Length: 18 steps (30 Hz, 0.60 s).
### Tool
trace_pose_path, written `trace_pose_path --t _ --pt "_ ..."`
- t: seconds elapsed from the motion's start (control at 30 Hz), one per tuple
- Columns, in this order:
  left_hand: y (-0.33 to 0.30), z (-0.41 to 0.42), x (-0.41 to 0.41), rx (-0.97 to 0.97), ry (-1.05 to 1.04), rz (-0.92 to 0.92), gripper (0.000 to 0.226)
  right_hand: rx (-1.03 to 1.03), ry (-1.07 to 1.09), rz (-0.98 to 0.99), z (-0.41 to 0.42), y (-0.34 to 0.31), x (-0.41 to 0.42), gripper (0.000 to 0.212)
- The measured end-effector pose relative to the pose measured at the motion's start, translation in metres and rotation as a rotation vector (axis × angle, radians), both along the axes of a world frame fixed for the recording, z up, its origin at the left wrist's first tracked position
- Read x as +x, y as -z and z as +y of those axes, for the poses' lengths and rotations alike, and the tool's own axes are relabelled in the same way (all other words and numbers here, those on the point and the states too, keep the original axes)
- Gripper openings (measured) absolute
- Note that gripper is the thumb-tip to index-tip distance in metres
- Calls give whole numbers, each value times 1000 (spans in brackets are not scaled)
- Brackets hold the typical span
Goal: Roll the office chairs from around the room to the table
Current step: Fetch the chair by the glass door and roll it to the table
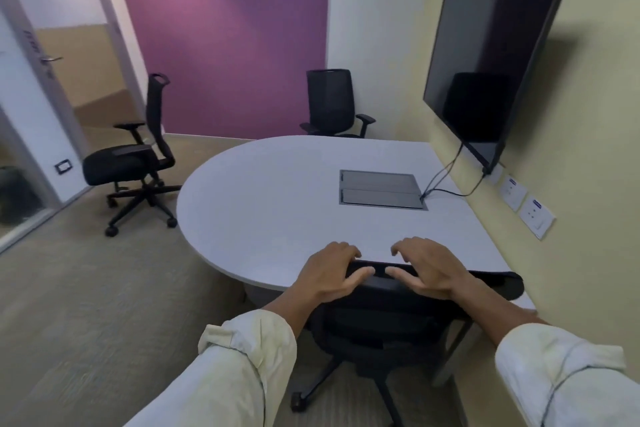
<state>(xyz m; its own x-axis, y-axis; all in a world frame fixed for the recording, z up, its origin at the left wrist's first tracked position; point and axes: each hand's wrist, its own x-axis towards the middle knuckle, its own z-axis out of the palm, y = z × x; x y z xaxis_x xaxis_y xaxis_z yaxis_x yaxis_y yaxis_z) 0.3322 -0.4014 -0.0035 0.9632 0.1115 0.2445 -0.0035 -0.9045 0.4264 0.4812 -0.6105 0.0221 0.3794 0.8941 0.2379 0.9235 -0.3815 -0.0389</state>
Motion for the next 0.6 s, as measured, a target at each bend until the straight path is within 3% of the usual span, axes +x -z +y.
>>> trace_pose_path --t 0.3,0.6 --pt "-23 121 -86 230 -462 13 76 88 -107 -11 171 -6 -55 72" --pt "-49 281 -166 311 -787 -4 67 153 -210 -13 365 -28 -103 84"
